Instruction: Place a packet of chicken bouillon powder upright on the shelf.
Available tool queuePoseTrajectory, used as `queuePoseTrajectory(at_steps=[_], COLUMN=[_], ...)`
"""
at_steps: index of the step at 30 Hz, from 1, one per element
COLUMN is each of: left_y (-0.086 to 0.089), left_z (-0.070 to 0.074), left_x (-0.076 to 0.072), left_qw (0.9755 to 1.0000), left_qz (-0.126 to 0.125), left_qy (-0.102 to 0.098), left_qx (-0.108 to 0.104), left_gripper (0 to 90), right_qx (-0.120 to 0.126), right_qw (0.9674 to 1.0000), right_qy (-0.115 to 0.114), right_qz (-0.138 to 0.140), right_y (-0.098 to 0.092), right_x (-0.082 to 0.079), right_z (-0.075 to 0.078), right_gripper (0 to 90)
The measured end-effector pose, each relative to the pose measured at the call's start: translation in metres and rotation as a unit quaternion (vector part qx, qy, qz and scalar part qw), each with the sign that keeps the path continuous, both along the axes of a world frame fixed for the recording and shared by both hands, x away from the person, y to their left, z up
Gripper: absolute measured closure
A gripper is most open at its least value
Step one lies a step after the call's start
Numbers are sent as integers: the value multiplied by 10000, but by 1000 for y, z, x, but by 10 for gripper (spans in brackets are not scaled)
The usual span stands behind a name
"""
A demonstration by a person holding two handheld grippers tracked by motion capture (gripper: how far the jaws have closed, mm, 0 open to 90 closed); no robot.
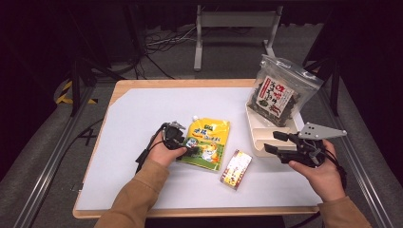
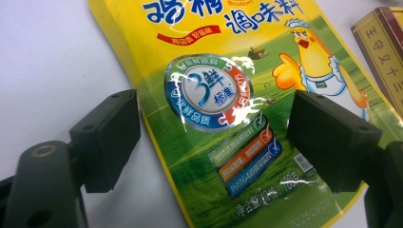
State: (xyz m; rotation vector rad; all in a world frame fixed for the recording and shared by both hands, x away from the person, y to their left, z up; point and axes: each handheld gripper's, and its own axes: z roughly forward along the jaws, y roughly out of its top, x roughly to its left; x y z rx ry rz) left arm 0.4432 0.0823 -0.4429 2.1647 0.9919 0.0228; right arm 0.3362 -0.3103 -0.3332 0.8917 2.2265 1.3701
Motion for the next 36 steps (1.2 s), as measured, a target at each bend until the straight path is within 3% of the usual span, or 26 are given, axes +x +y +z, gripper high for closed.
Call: queuePoseTrajectory(at_steps=[3,5,6,9,12,18,19,26,31,36], left_y=[1,-2,-3,-6,-6,-7,-7,-5,-6,-4], left_z=[-1,0,-1,-1,-2,-2,0,0,5,11], left_x=[-1,-3,-4,-6,-7,-11,-11,-11,-15,-18], left_qw=[10000,10000,9999,9998,9997,9995,9991,9988,9979,9969], left_qz=[16,-5,52,104,154,157,146,187,26,-39], left_qy=[-10,-32,-20,-77,-69,-249,-382,-412,-642,-772], left_qx=[-74,-81,-125,-117,-154,-139,-68,-185,-115,-130], left_gripper=[225,296,392,461,516,594,712,784,826,842], right_qx=[-7,-13,3,93,78,71,59,1,-300,-448], right_qw=[10000,10000,10000,9999,9999,9999,9999,9998,9990,9982], right_qy=[5,13,25,65,71,73,87,111,47,22], right_qz=[19,25,21,38,63,83,77,141,320,388], right_y=[1,2,2,3,5,5,5,5,7,10], right_x=[0,0,0,1,0,0,0,0,2,5], right_z=[0,-1,-1,-3,-4,-4,-5,-5,-4,-3], right_gripper=[411,410,410,407,408,419,428,488,614,646])
